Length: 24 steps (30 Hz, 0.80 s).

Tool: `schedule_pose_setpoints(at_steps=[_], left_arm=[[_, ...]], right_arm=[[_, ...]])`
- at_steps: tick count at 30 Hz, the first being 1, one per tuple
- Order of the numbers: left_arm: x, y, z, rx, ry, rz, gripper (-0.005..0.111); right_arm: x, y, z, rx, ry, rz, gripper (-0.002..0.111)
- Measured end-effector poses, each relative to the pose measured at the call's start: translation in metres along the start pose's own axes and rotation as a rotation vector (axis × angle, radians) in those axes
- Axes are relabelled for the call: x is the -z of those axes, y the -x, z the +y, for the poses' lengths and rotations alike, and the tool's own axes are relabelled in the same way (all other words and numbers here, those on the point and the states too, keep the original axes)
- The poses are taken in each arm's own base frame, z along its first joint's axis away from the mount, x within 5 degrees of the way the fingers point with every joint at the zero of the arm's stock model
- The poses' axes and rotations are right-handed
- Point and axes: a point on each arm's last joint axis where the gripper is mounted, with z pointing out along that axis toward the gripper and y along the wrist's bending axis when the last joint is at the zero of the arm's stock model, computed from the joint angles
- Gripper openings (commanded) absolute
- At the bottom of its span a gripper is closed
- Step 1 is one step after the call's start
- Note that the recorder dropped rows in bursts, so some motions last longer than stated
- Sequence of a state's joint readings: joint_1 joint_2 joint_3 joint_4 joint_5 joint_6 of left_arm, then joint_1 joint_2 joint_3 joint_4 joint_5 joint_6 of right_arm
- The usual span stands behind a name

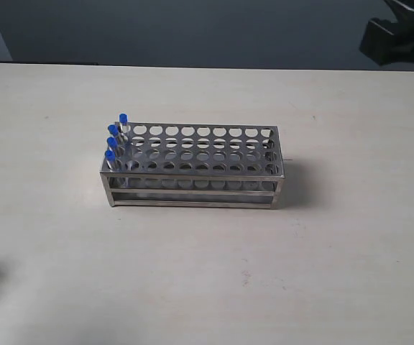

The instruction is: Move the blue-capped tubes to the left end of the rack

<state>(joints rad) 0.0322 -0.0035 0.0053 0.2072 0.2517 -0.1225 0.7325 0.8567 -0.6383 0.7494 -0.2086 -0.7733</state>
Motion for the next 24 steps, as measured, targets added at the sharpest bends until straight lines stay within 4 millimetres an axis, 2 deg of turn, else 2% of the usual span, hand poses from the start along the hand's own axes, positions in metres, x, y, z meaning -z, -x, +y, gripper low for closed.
schedule_pose_setpoints(at_steps=[2, 5, 6, 8, 12, 17, 24], left_arm=[[0.000, 0.000, 0.000, 0.000, 0.000, 0.000, 0.001], [0.000, 0.000, 0.000, 0.000, 0.000, 0.000, 0.001], [0.000, 0.000, 0.000, 0.000, 0.000, 0.000, 0.001], [0.000, 0.000, 0.000, 0.000, 0.000, 0.000, 0.001], [0.000, 0.000, 0.000, 0.000, 0.000, 0.000, 0.001], [0.000, 0.000, 0.000, 0.000, 0.000, 0.000, 0.001], [0.000, 0.000, 0.000, 0.000, 0.000, 0.000, 0.001]], right_arm=[[0.010, 0.001, -0.004, 0.028, -0.019, -0.027, 0.000], [0.041, -0.008, -0.024, 0.020, -0.116, -0.033, 0.000], [0.056, -0.019, -0.035, -0.005, -0.186, -0.003, 0.000], [0.081, -0.045, -0.043, -0.042, -0.278, 0.074, 0.000], [0.110, -0.069, -0.042, -0.059, -0.392, 0.087, 0.000], [0.124, -0.090, -0.037, -0.080, -0.445, 0.071, 0.000], [0.132, -0.116, -0.033, -0.123, -0.468, 0.093, 0.000]])
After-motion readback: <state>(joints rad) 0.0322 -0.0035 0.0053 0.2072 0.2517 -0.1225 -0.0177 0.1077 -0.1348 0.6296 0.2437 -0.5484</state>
